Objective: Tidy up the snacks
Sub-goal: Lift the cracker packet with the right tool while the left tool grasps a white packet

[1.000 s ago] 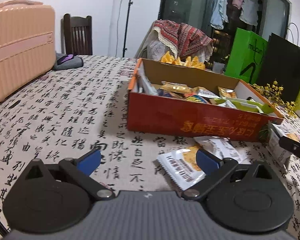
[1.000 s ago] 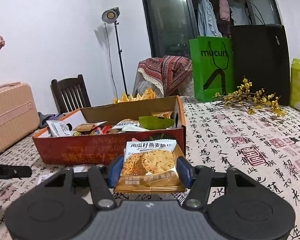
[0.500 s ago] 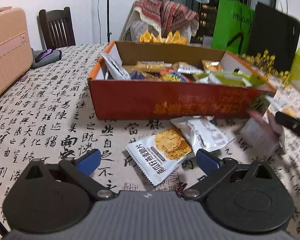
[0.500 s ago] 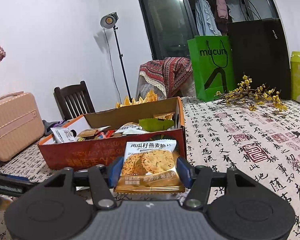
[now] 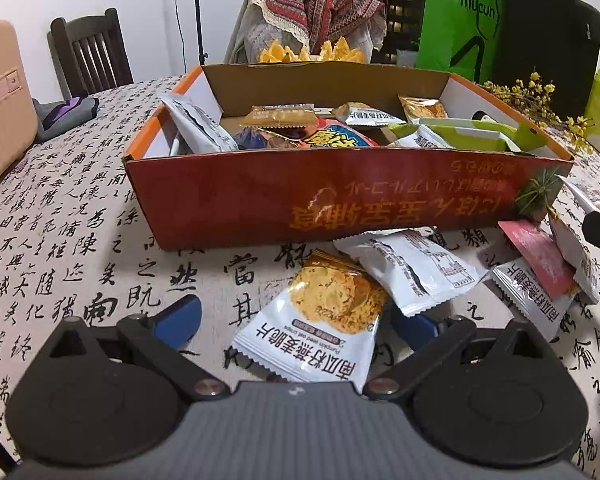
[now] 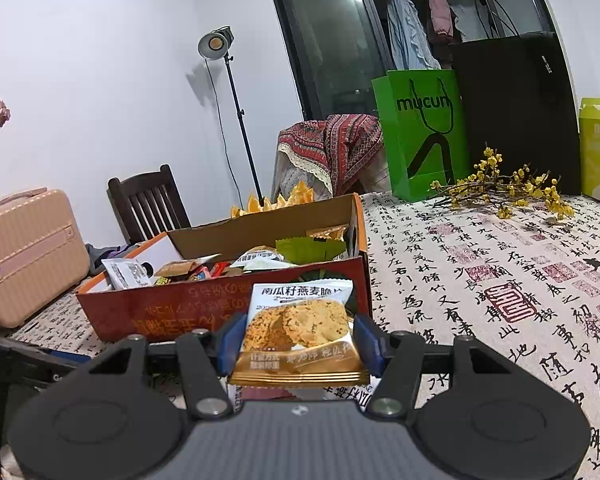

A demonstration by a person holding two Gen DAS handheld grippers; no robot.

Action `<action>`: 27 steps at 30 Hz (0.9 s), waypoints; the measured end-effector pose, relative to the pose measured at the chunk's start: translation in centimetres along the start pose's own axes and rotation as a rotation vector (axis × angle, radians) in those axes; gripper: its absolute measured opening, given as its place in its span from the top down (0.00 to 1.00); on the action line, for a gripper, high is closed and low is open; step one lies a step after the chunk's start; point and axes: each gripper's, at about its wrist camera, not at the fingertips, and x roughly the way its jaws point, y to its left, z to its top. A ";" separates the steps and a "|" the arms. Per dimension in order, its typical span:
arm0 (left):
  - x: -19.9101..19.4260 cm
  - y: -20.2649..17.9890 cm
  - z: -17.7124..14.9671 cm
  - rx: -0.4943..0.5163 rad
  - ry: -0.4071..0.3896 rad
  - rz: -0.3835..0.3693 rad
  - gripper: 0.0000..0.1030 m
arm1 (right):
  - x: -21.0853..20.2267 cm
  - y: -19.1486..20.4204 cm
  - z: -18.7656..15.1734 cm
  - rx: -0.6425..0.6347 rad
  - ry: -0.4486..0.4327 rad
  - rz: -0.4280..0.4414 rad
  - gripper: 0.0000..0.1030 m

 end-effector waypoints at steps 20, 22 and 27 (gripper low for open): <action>-6.0 2.5 -1.0 -0.063 -0.153 -0.007 0.40 | -0.6 0.6 -0.2 -0.035 -0.033 -0.009 0.44; -6.6 2.6 -0.8 -0.066 -0.172 -0.013 0.40 | -1.1 1.0 -0.3 -0.060 -0.059 -0.016 0.44; -7.6 2.6 -0.3 -0.069 -0.210 -0.029 0.41 | -1.9 2.1 -0.3 -0.106 -0.079 -0.029 0.44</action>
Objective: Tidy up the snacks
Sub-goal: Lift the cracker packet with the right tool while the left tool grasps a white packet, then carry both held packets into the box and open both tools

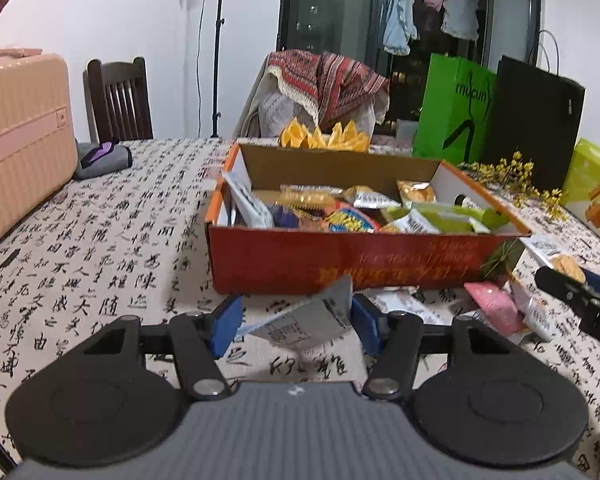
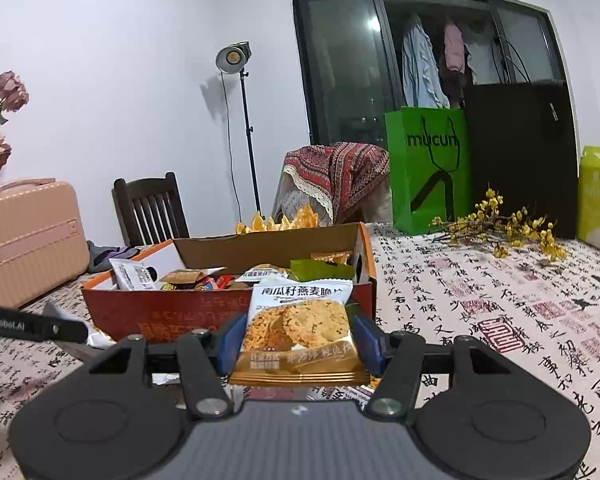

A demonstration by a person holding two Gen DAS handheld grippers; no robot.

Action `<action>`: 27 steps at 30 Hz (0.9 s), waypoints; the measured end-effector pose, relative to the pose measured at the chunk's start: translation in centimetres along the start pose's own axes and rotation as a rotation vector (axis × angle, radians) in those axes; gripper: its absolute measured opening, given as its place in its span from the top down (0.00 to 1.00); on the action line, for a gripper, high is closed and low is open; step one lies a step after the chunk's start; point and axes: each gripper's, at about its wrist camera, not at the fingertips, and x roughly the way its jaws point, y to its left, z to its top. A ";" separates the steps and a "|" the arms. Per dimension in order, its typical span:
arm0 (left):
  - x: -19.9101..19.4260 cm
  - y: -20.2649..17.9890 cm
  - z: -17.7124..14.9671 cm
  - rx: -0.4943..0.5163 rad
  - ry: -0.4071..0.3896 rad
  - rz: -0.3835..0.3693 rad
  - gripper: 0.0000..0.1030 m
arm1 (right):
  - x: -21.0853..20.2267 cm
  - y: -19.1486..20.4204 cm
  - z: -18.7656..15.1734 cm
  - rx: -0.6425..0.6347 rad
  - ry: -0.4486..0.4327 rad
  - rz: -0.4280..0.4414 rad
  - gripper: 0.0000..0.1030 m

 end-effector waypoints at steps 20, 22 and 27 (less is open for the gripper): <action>-2.1 -0.4 4.0 -0.010 -0.125 -0.038 0.43 | -1.8 1.5 3.8 -0.027 -0.087 0.010 0.44; -2.0 -0.8 5.1 -0.004 -0.142 -0.044 0.43 | -1.3 1.7 4.6 -0.032 -0.090 0.003 0.44; -0.7 -1.9 7.8 0.000 -0.171 -0.047 0.43 | 0.9 2.2 6.8 -0.034 -0.091 -0.002 0.44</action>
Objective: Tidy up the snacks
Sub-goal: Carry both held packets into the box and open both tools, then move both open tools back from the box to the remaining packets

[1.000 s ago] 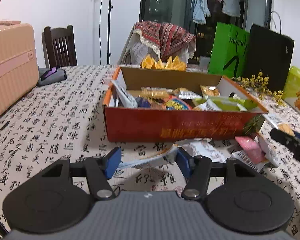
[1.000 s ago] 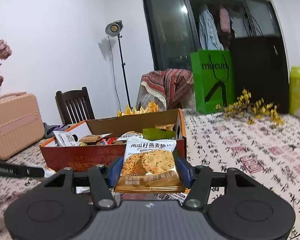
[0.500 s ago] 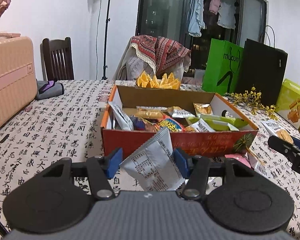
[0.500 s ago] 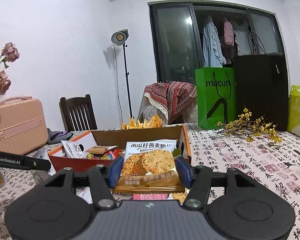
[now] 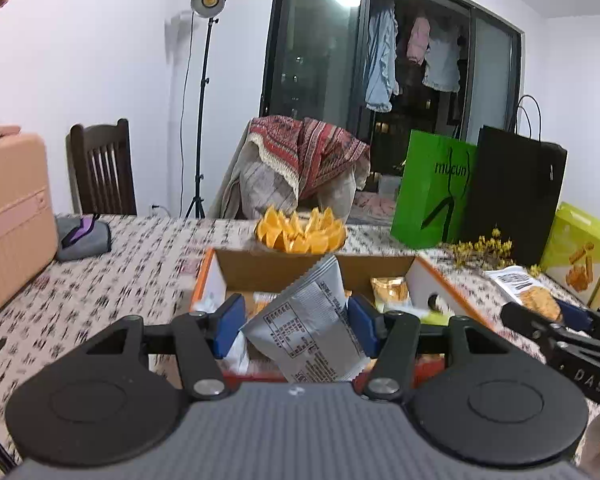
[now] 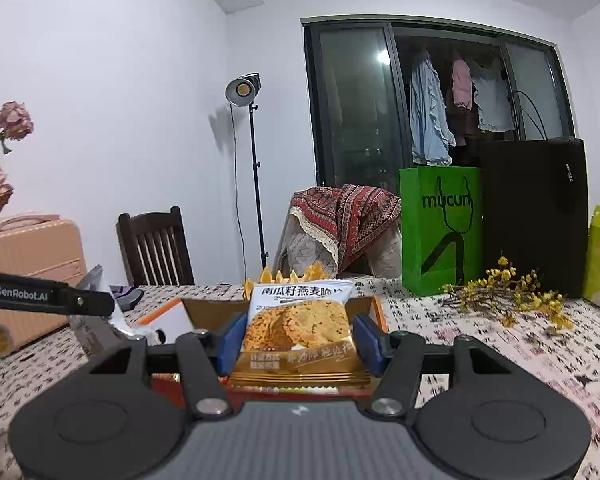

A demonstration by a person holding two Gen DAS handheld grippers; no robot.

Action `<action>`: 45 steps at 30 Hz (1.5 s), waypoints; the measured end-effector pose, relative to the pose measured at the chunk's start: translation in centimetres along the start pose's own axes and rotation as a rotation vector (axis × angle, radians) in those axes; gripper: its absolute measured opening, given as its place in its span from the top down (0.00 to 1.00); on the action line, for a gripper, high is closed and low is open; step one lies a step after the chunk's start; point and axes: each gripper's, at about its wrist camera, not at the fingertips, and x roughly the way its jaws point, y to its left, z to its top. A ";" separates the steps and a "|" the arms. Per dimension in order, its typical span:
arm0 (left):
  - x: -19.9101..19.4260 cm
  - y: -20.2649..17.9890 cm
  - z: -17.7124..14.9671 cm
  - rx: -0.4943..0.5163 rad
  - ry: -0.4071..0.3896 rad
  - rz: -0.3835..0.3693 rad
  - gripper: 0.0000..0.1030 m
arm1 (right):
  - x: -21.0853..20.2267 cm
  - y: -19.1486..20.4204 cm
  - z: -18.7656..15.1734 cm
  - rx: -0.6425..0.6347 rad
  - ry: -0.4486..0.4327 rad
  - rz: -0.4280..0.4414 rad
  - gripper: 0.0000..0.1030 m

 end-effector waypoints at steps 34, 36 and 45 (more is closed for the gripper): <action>9.2 1.5 -0.5 -0.082 -0.050 0.119 0.00 | 13.1 -0.3 -0.7 0.037 0.173 0.021 0.00; 9.2 1.6 -0.4 -0.090 -0.041 0.118 0.00 | 13.2 -0.4 -0.7 0.043 0.174 0.023 0.00; 9.5 1.7 -0.5 -0.097 -0.022 0.123 0.00 | 12.8 0.0 -0.7 0.028 0.165 0.006 0.00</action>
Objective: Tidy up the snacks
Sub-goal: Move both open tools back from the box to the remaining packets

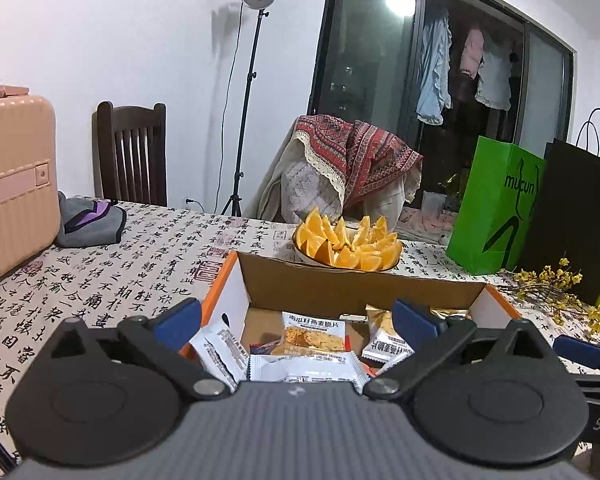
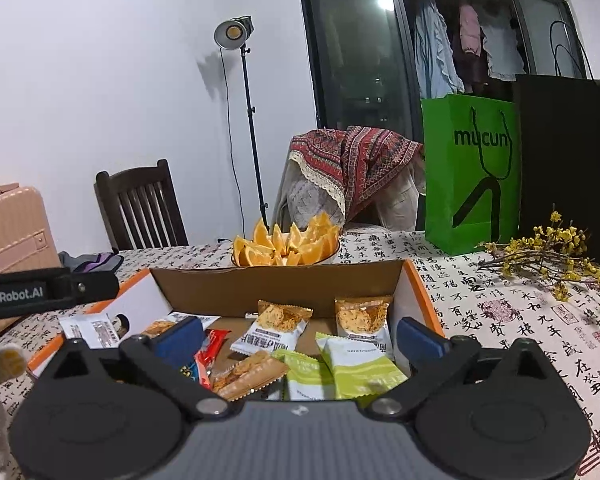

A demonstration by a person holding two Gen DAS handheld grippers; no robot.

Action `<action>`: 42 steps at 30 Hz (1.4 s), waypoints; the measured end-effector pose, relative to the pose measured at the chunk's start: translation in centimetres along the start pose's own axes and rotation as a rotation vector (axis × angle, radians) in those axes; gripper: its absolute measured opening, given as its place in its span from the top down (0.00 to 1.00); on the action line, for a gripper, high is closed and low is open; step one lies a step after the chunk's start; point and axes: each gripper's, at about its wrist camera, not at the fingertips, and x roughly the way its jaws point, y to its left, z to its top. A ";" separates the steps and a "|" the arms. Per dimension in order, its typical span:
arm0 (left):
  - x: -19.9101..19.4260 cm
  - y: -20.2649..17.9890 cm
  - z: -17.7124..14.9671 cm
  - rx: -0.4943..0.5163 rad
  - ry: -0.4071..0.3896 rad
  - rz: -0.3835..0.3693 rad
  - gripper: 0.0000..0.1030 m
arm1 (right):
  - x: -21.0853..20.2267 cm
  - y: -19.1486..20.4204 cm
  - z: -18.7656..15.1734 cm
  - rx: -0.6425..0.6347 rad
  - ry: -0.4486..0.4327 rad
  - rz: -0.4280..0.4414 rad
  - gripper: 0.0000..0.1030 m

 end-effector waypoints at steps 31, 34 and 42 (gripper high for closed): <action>-9.3 1.9 -2.3 0.046 0.009 -0.012 0.00 | -10.2 -0.5 -2.5 -0.016 0.013 -0.049 0.00; -9.9 2.9 -3.6 0.051 0.030 -0.009 0.00 | -11.2 -0.6 -3.3 -0.009 0.026 -0.044 0.00; -10.3 5.5 -7.0 0.065 0.078 0.004 0.00 | -12.3 -1.5 -6.2 0.008 0.110 -0.063 0.00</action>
